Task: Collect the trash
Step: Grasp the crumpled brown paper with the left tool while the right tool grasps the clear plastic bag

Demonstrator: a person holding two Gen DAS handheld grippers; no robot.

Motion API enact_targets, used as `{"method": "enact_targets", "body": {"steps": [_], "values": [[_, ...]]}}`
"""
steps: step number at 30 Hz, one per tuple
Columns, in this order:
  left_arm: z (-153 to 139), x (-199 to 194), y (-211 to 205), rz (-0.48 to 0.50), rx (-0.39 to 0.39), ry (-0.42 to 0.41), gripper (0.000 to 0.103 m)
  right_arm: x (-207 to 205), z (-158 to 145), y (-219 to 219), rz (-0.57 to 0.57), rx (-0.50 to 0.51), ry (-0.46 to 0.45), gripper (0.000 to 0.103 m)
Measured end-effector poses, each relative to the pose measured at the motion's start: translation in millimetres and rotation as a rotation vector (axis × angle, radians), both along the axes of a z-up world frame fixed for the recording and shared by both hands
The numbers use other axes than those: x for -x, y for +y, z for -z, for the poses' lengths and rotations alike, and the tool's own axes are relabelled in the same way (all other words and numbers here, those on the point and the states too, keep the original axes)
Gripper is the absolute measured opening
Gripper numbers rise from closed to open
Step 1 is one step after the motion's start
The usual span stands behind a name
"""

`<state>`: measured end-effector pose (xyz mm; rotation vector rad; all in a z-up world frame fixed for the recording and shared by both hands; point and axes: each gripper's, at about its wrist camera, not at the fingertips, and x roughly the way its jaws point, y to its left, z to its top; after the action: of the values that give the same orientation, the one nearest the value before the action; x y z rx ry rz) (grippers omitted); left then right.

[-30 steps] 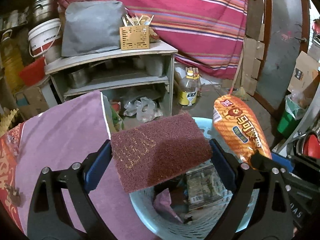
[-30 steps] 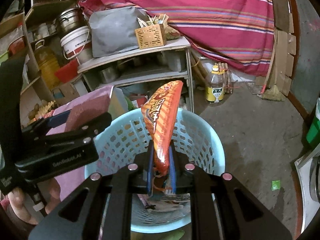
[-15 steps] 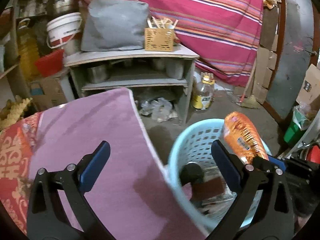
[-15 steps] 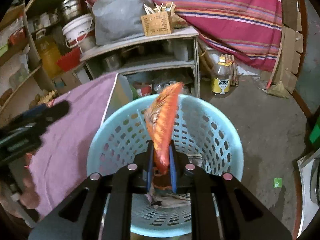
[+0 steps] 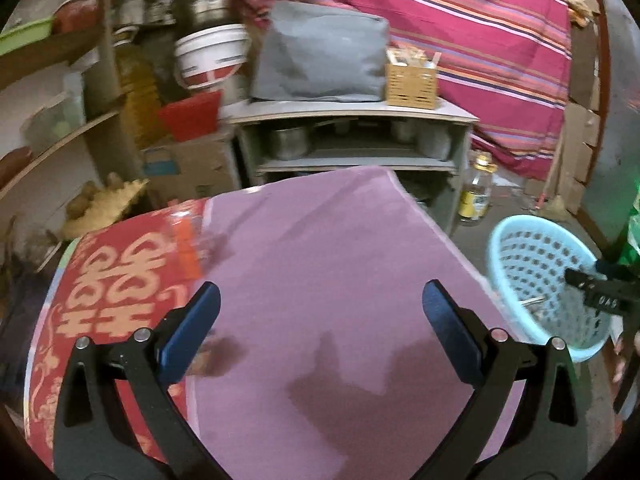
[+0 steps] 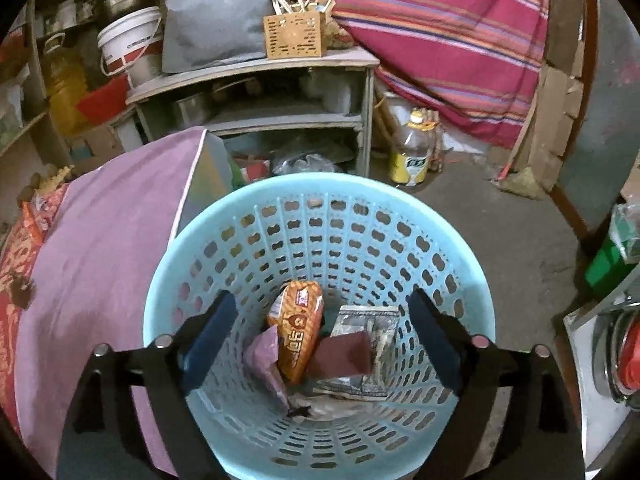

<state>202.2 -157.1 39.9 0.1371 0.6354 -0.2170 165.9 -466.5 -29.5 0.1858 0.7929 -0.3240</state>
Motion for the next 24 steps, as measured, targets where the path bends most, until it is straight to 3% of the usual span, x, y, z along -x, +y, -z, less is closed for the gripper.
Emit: {"method": "enact_targets", "body": {"steps": [9,18,24], "values": [[38,-14,77,-0.121,0.026,0.049,0.098,-3,-23,31,0.035,-0.011,-0.136,0.095],[78,-46,102,-0.138,0.021,0.170,0.098,-30,-17,72,-0.011,0.039,-0.093,0.095],[87,-57,98,-0.106,0.014,0.190,0.092,-40,-14,84,-0.023,0.022,-0.081,0.095]]}}
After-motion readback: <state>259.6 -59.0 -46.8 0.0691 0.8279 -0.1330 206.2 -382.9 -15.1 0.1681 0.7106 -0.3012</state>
